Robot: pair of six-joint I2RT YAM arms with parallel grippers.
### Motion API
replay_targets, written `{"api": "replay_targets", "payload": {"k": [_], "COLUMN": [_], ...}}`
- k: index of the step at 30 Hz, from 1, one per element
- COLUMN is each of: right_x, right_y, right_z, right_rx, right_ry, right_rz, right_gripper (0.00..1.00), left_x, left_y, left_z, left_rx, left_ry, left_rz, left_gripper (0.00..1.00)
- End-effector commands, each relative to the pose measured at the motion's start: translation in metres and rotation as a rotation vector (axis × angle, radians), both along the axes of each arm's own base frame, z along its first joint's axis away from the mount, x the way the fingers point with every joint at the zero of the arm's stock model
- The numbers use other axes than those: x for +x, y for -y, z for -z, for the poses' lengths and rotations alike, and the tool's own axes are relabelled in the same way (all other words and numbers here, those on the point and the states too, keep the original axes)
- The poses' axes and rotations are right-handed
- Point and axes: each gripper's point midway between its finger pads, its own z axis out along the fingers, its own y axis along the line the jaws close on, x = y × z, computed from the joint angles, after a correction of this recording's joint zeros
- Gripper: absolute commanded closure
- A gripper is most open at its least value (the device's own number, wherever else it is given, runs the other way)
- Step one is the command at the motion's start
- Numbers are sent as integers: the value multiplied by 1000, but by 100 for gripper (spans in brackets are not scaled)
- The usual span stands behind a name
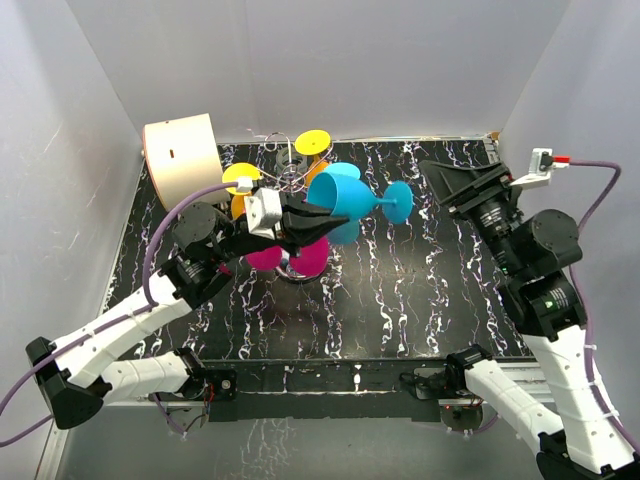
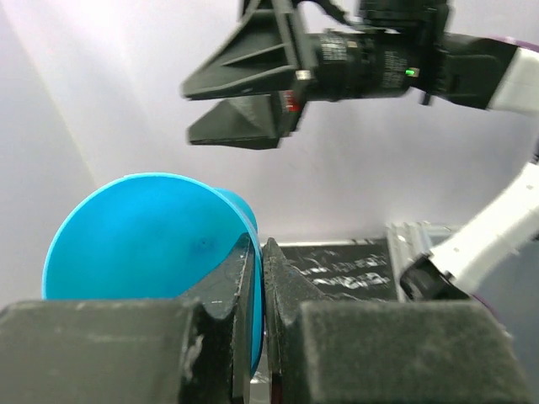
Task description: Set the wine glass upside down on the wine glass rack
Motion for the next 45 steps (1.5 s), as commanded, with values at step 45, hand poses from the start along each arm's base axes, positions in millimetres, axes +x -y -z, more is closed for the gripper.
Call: {"api": "replay_targets", "payload": {"k": [45], "right_x": [45], "right_y": [8], "right_z": [2], "right_rx": [554], "right_ry": [-332], "right_rz": [95], "right_gripper": [57], "left_x": [57], "left_y": [61], "left_z": [-45], "left_rx": [-64], "left_ry": [503], "left_rz": [-217], "left_gripper": [100]}}
